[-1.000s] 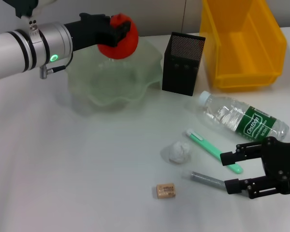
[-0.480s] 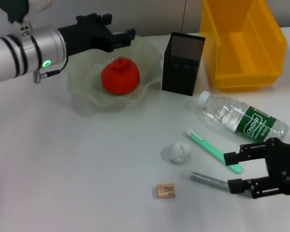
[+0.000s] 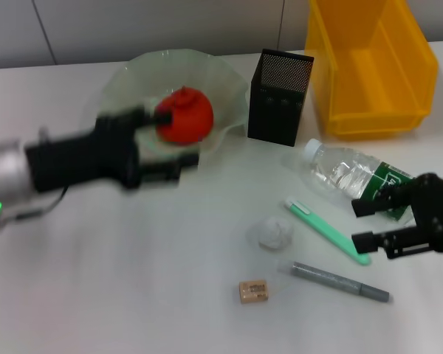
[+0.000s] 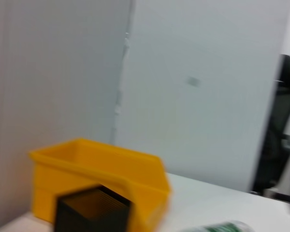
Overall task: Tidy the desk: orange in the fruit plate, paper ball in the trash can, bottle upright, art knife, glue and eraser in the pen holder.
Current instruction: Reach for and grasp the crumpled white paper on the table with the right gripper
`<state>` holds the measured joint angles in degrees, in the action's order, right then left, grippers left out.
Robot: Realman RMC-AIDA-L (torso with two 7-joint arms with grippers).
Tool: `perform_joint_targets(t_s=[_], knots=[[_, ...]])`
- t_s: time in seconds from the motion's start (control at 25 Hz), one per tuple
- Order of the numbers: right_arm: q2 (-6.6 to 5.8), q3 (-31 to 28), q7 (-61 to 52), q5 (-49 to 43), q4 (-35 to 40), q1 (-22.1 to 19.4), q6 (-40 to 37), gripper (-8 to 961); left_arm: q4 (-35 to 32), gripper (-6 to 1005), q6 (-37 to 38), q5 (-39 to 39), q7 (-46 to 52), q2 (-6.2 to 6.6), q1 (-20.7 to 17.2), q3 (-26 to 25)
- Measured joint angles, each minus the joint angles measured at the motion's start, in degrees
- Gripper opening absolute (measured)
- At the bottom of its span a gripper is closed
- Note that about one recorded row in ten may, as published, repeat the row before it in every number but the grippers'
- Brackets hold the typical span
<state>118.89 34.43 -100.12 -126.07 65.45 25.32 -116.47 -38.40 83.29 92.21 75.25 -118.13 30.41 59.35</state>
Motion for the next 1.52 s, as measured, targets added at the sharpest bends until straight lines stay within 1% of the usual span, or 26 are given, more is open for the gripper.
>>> perform_joint_targets(t_s=[0.04, 0.08, 0.12, 0.16, 0.2, 0.24, 0.28, 0.36, 0.4, 0.44, 0.48, 0.52, 0.64, 0.68, 0.72, 0.88, 0.92, 1.04, 1.08, 1.12, 1.24, 1.28, 1.32, 1.44, 1.48, 1.52], knots=[[-0.01, 0.7, -1.4, -0.3, 1.4, 0.3, 0.2, 685, -0.8, 864, 3.8, 0.2, -1.3, 0.18, -3.0, 0.6], [-0.03, 2.8, -5.2, -0.9, 4.6, 1.1, 0.5, 685, -1.1, 864, 5.1, 0.4, -1.8, 0.24, -4.2, 0.8], [-0.03, 2.8, -5.2, -0.9, 4.6, 1.1, 0.5, 685, -1.6, 863, 8.0, 0.9, -2.6, 0.42, -6.0, 0.8], [-0.04, 4.1, -7.0, -1.3, 6.3, 1.5, 0.6, 686, -2.0, 863, 9.4, 1.2, -3.0, 0.57, -7.5, 0.9], [-0.04, 5.3, -8.7, -1.8, 7.5, 1.9, 0.7, 686, -2.0, 863, 9.4, 1.2, -3.0, 0.57, -7.5, 0.9], [-0.06, 6.9, -10.6, -2.6, 8.8, 2.5, 1.0, 686, -2.3, 862, 11.2, 1.6, -3.3, 0.76, -8.8, 0.9], [-0.1, 10.1, -14.7, -5.7, 11.1, 4.0, 1.6, 686, -2.3, 862, 13.8, 2.4, -3.8, 1.18, -10.9, 0.7], [-0.13, 11.2, -16.1, -6.9, 11.6, 4.6, 1.8, 686, -2.1, 861, 15.4, 2.8, -4.5, 1.39, -12.1, 0.6], [-0.16, 12.8, -18.2, -8.7, 12.2, 5.5, 2.1, 686, -2.1, 860, 15.4, 2.8, -4.5, 1.39, -12.1, 0.6], [-0.18, 13.8, -19.5, -9.5, 12.4, 6.1, 2.2, 686, -2.1, 860, 16.5, 2.9, -5.4, 1.49, -13.3, 0.5], [-0.22, 16.3, -23.0, -11.6, 12.8, 7.5, 2.5, 685, -2.3, 860, 17.0, 3.0, -6.1, 1.55, -14.0, 0.5], [-0.22, 16.3, -23.0, -11.6, 12.8, 7.5, 2.5, 685, -2.3, 860, 17.0, 3.0, -6.1, 1.55, -14.0, 0.5], [-0.16, 19.8, -27.0, -14.5, 13.6, 9.1, 2.8, 685, -1.9, 861, 17.3, 3.0, -7.3, 1.98, -14.9, 0.4], [-0.03, 22.4, -28.2, -15.3, 14.1, 9.9, 2.7, 685, -1.6, 861, 17.2, 3.0, -7.7, 2.05, -14.9, 0.4], [-0.03, 22.4, -28.2, -15.3, 14.1, 9.9, 2.7, 685, -1.6, 861, 17.2, 3.0, -7.7, 2.05, -14.9, 0.4], [0.02, 30.0, -31.7, -17.4, 13.8, 12.4, 5.0, 686, -1.3, 860, 17.1, 3.0, -8.1, 2.08, -15.0, 0.4], [0.04, 32.0, -32.7, -18.6, 13.7, 13.2, 5.9, 686, -0.8, 860, 17.4, 3.0, -10.4, 1.82, -15.1, 0.4], [0.13, 37.8, -36.1, -22.9, 13.4, 15.6, 9.2, 686, -0.5, 860, 17.3, 3.0, -10.7, 1.7, -15.2, 0.4], [0.17, 40.8, -37.9, -25.1, 12.6, 16.8, 11.5, 686, -0.4, 860, 17.3, 3.0, -10.7, 1.68, -15.2, 0.4], [0.17, 40.8, -37.9, -25.1, 12.6, 16.8, 11.5, 685, -0.4, 860, 17.3, 3.0, -10.7, 1.68, -15.2, 0.4], [0.27, 44.9, -39.1, -26.1, 9.2, 18.7, 15.4, 685, -0.3, 861, 17.2, 3.1, -10.9, 1.44, -15.3, 0.4], [0.42, 46.4, -39.1, -25.9, 5.6, 20.3, 17.8, 685, -0.3, 861, 17.1, 3.1, -11.1, 1.29, -15.3, 0.4], [0.42, 46.4, -39.1, -25.9, 5.6, 20.3, 17.8, 685, -0.3, 861, 16.9, 3.1, -11.4, 1.17, -15.4, 0.4], [0.55, 47.9, -39.0, -24.4, 0.0, 22.9, 21.1, 685, -0.3, 861, 16.5, 3.1, -11.8, 1.01, -15.4, 0.4], [0.52, 48.7, -38.6, -22.5, -2.6, 23.8, 22.7, 685, -0.3, 861, 16.4, 3.1, -11.9, 0.98, -15.5, 0.4], [0.52, 48.7, -38.6, -22.5, -2.6, 23.8, 22.7, 685, -0.2, 861, 16.4, 3.1, -11.9, 0.98, -15.5, 0.4]])
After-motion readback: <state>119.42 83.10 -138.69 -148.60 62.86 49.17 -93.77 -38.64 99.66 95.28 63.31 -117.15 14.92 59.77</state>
